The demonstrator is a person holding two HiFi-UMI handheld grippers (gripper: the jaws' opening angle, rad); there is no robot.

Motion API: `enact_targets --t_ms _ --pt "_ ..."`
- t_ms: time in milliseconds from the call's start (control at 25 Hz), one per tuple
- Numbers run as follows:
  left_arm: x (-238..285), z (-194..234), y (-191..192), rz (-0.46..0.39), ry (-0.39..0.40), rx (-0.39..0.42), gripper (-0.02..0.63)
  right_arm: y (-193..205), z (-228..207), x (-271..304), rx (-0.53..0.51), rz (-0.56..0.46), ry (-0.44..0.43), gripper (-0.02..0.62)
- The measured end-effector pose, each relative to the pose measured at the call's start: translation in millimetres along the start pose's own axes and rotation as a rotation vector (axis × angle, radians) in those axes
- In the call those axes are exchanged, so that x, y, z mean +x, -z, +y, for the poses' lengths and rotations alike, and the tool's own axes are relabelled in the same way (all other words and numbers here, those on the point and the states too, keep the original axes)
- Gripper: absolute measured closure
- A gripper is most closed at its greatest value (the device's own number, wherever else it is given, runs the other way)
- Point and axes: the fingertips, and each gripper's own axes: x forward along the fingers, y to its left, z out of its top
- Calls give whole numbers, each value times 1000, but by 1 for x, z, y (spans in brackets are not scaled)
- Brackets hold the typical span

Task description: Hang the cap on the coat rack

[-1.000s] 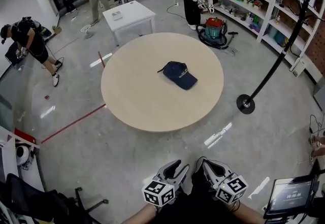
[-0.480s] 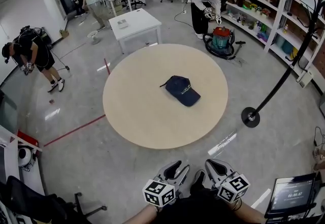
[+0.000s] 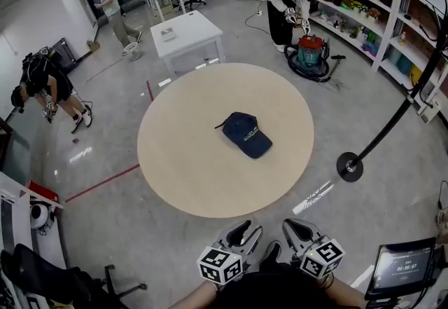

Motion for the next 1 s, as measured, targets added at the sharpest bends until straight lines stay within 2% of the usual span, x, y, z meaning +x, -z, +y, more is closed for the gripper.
enact_targets --t_ms 400,640,880,1000 --pt "47 -12 -23 4 -65 56 436 -28 -47 5 14 -42 -66 591" --pt "59 -10 -24 21 -95 47 436 -27 -65 9 41 -23 -82 591" --pt "66 14 -25 31 -121 13 435 -21 -68 35 49 14 -105 591" --pt "77 30 -31 31 -107 13 436 -24 -78 53 50 15 -89 591"
